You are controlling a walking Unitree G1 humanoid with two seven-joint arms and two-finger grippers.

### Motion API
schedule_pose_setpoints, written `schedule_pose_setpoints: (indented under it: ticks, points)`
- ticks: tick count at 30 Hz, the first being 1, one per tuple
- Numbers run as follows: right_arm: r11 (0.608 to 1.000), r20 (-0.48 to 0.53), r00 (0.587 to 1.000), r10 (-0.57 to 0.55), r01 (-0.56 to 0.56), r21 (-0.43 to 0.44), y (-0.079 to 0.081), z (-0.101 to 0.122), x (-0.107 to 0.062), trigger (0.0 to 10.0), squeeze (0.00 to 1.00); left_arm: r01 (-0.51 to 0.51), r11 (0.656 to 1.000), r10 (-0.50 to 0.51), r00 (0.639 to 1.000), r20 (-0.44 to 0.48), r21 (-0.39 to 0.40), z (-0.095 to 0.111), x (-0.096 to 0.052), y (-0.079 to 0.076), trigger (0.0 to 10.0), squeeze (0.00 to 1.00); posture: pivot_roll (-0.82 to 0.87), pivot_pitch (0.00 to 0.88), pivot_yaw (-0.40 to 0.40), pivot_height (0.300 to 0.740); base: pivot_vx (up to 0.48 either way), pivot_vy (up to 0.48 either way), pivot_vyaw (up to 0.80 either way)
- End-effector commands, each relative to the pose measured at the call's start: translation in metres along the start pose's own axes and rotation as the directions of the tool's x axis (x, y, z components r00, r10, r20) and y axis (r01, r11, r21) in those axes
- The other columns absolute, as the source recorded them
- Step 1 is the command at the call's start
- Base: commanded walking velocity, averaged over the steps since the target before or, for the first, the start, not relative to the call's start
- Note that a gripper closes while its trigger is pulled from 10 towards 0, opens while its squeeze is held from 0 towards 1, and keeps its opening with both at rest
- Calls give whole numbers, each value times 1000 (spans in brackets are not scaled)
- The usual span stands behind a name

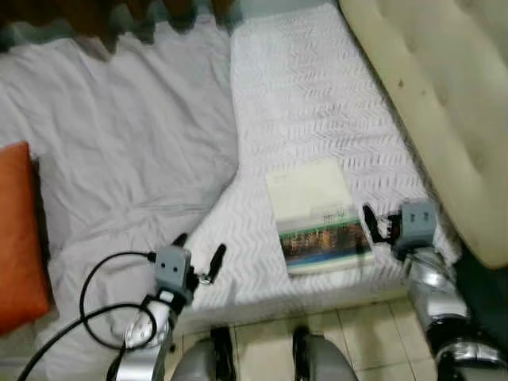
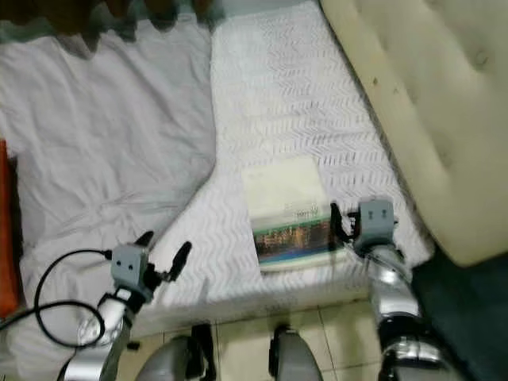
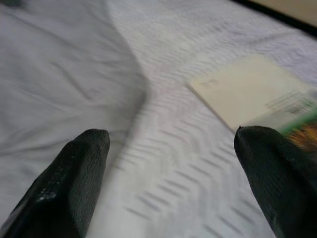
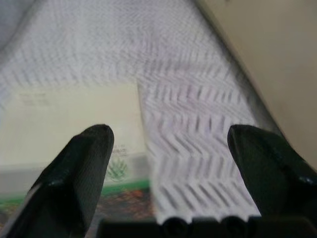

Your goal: Clean up the room

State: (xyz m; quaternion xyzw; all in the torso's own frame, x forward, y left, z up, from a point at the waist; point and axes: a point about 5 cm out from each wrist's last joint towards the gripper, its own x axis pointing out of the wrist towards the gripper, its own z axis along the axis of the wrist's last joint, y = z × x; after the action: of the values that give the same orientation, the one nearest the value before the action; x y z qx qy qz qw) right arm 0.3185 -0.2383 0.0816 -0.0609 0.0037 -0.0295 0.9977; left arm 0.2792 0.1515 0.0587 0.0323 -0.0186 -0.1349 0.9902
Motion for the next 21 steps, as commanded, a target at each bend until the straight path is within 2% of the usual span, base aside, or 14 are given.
schedule_pose_setpoints:
  ticks: [1,2,3,4,5,7,9,10,12,13,21]
  points:
    - [999,34,999,-19,17,35,3,-1,-8,10000,1000,-17,1000,18,999,-47,21,-5,-2,2,10000,0,-34,30,29,740,0,0,0]
    - [999,47,999,-13,11,45,8,-3,-16,10000,1000,-17,999,19,999,-39,35,-1,-1,2,10000,0,-34,30,29,740,0,0,0]
    - [998,56,998,-11,7,67,18,-9,-33,10000,1000,-31,998,32,999,-10,53,8,1,3,10000,0,-39,0,34,740,0,0,0]
    - [997,53,999,-8,4,79,22,-12,-40,10000,1000,-46,998,46,999,1,44,12,2,4,10000,0,-42,0,38,740,0,0,0]
    - [997,53,999,-8,4,79,22,-12,-40,10000,1000,-46,998,46,999,1,44,12,2,4,10000,0,-42,0,38,740,0,0,0]
    - [995,8,1000,26,-27,97,34,-27,-60,10000,1000,-96,995,96,995,24,-10,19,4,10,10000,0,-59,0,46,740,0,0,0]
    - [995,0,1000,26,-26,100,35,-29,-62,10000,1000,-107,994,108,994,32,-28,21,4,10,10000,0,-63,0,49,740,0,0,0]
    - [995,-12,1000,26,-25,100,36,-31,-64,10000,0,-111,993,113,993,36,-49,22,5,10,10000,0,-64,0,52,740,0,0,0]
    - [995,-22,1000,22,-20,96,37,-32,-64,10000,0,-112,991,115,993,32,-78,21,7,8,10000,0,-70,0,55,740,0,0,0]
    - [996,-31,999,25,-22,86,36,-29,-59,10000,0,-82,991,84,996,15,-103,19,10,-1,10000,0,-80,0,48,740,0,480,0]
    - [996,-53,998,18,-13,84,25,-22,-55,10000,0,-49,992,44,998,-38,-114,12,7,-12,10000,0,-91,0,38,740,0,480,0]
